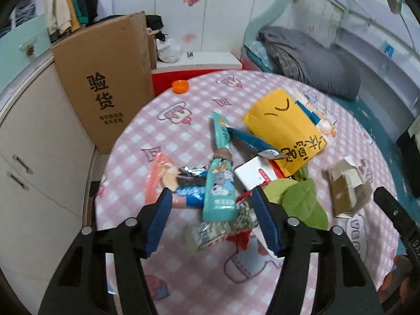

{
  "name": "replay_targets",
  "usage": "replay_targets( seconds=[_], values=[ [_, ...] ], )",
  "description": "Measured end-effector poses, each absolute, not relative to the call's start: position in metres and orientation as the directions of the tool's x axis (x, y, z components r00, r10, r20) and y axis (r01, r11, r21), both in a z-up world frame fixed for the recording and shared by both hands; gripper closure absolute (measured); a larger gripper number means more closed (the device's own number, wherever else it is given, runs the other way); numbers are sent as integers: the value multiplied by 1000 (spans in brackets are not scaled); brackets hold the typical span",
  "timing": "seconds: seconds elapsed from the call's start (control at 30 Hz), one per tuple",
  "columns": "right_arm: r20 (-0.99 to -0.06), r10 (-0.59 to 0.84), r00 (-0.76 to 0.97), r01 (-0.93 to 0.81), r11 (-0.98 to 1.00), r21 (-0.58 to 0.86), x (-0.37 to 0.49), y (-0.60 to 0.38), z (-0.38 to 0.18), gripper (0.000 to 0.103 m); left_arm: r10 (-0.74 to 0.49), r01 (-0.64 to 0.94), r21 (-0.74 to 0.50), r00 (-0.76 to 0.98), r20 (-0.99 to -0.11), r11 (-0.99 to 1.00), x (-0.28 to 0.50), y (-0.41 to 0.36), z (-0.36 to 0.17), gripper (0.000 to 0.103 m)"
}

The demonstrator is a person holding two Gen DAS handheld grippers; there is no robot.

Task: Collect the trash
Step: 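Grasp the teal snack wrapper with the left tool while the right tool grasps the white medicine box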

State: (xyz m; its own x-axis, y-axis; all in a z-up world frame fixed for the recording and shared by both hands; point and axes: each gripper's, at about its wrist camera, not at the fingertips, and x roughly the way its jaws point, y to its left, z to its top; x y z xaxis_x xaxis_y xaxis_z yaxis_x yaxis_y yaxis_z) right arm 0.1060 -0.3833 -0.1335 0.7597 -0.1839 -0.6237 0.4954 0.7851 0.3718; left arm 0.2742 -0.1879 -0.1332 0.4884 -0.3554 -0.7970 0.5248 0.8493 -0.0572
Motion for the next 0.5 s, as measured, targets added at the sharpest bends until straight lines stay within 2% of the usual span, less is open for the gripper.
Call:
replay_targets(
  seconds=[0.07,0.2,0.3,0.33,0.5],
  values=[
    [-634,-157,757,486,784,386,111,-387,-138,23,-346,534,-39,488,-802,844,276,-193,-136,43],
    [-640,-143,755,480,785,391,122,-391,-141,23,-323,540,-16,479,-817,842,282,-196,-145,55],
    [-649,-120,751,470,787,399,133,-392,-141,23,-341,556,-22,478,-810,831,283,-198,-142,68],
    [-647,-119,753,466,791,397,134,-391,-140,23,-346,559,-27,475,-809,829,284,-198,-142,78],
    [-663,-121,739,470,797,379,148,-390,-142,22,-369,564,-43,479,-796,825,284,-198,-144,79]
  ],
)
